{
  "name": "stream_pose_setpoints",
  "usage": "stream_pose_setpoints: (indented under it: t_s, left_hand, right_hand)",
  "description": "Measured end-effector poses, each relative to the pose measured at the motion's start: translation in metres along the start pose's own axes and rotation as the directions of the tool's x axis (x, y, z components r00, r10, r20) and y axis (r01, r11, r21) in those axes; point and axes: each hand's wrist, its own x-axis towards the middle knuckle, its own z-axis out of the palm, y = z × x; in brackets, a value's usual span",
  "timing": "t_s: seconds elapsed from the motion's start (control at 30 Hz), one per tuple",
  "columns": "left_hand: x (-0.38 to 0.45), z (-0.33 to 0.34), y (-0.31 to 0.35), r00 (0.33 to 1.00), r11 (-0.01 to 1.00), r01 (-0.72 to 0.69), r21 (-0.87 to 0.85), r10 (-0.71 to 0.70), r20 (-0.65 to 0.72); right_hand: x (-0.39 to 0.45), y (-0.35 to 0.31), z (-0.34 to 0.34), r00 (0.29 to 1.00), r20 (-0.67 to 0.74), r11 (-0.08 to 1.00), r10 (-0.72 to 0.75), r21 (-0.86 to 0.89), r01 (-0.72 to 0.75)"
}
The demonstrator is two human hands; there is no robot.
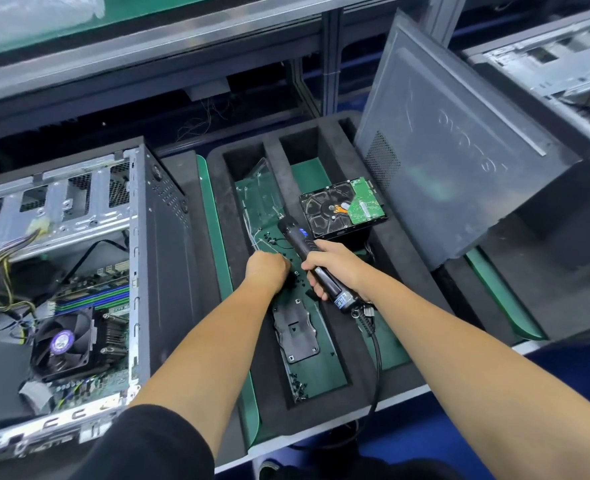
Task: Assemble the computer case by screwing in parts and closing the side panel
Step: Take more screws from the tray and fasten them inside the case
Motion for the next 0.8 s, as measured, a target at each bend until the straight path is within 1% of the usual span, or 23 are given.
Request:
stream_pose_setpoints:
  t_s: [0.2,0.4,0.57,0.63,0.7,0.73,0.77,0.8]
  left_hand:
    - [0.002,0.0,0.002,1.0,0.999,-0.01,-0.052,0.011,0.028]
    - [0.005,0.002,0.007,0.998,0.996,0.058,-0.074,-0.055,0.035]
    - [0.008,0.002,0.015,0.987,0.981,0.139,-0.137,-0.126,0.102]
    - [0.007,0.0,0.015,0.984,0.975,0.146,-0.169,-0.126,0.127]
    - [0.002,-0.007,0.013,0.982,0.962,0.15,-0.228,-0.119,0.143]
    - [0.0,-0.013,0.01,0.981,0.945,0.163,-0.284,-0.124,0.148]
    - [-0.002,-0.021,0.005,0.978,0.909,0.19,-0.37,-0.141,0.156]
    - [-0.005,-0.031,-0.001,0.973,0.853,0.223,-0.471,-0.163,0.165]
  right_hand:
    - [-0.001,-0.001,0.001,1.0,0.004,1.0,0.004,-0.003,-0.004]
    - [-0.001,-0.002,0.001,1.0,-0.002,1.0,0.009,-0.006,-0.009]
    - [-0.003,-0.003,0.002,1.0,-0.005,1.0,0.013,-0.013,-0.013]
    - [-0.004,-0.005,0.003,1.0,-0.012,1.0,0.016,-0.019,-0.016]
    - [-0.006,-0.006,0.004,1.0,-0.018,1.0,0.015,-0.02,-0.016]
    - [-0.007,-0.007,0.005,1.0,-0.023,1.0,0.012,-0.025,-0.013]
    - [-0.009,-0.008,0.005,0.999,-0.031,0.999,0.009,-0.031,-0.01]
    - [-0.011,-0.008,0.007,0.999,-0.041,0.999,0.006,-0.04,-0.008]
